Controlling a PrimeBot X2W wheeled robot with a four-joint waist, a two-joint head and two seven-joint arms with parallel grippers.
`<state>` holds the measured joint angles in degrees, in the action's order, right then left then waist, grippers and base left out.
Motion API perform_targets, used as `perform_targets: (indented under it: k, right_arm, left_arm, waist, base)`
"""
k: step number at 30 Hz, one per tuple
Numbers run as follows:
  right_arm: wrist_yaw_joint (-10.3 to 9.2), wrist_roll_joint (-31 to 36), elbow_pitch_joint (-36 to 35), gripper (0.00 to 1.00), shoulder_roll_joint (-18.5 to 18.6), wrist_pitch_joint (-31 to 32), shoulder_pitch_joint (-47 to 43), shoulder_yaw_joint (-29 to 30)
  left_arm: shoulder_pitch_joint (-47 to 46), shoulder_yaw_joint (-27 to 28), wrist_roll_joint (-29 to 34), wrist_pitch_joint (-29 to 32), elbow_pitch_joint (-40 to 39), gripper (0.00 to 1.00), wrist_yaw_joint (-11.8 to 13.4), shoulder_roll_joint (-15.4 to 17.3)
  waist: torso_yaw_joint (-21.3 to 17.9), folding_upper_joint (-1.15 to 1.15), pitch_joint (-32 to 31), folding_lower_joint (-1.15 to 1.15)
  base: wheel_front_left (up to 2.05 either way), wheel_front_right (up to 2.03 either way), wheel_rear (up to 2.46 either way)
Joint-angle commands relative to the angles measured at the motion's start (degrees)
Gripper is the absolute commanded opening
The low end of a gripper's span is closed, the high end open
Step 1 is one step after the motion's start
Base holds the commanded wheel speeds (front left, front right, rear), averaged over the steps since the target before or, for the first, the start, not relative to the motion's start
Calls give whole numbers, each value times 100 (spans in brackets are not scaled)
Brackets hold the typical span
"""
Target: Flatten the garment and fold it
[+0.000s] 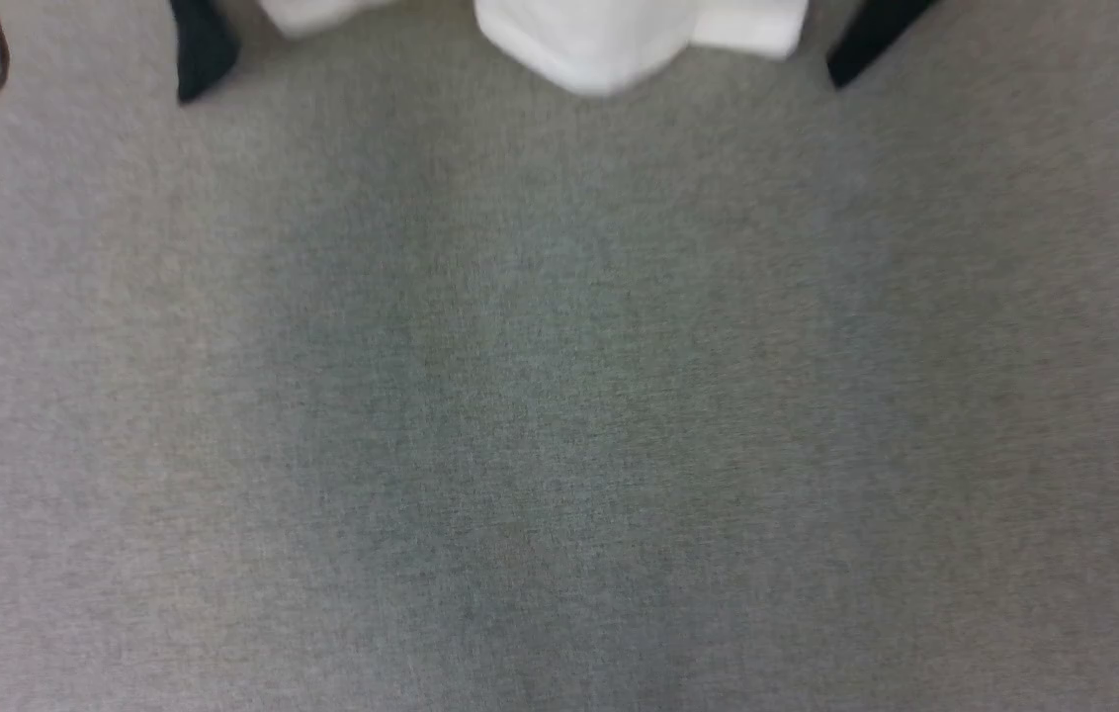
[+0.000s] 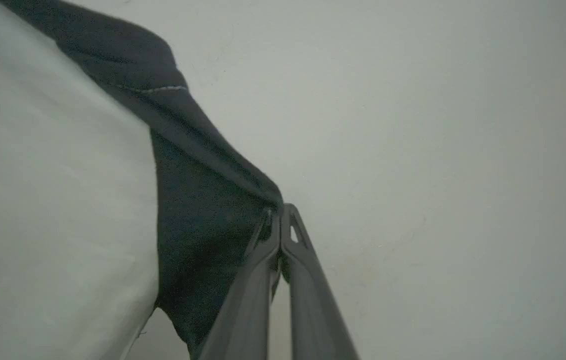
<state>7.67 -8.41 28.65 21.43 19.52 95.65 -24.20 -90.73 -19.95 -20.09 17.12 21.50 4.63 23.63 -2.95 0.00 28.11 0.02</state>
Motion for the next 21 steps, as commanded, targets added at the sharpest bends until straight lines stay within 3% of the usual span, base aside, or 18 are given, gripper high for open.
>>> perform_targets:
  k: [1, 9, 15, 21]
  right_arm:
    - [-19, 101, 104, 0, 123, -86, 163, -23]
    - [-19, 237, 227, 0, 247, -434, 471, -285]
    - [-19, 104, 136, 0, 326, -703, 231, -688]
    - [-19, -361, -547, 0, 620, -897, -575, -871]
  left_arm:
    - [-160, 89, 75, -166, 63, 0, 100, 82]
    - [-389, 245, 71, -754, 177, 0, 224, 50]
    - [198, 204, -126, -1174, 29, 0, -19, 70]
    - [1204, 226, -418, -1309, -622, 0, -179, 214]
  waist:
    - [107, 0, 426, -2]
    - [224, 0, 832, -2]
    - [278, 0, 1034, -2]
    - [302, 0, 823, -2]
  base:
    - [0, 0, 0]
    - [0, 0, 0]
    - [0, 0, 0]
    - [0, 0, 0]
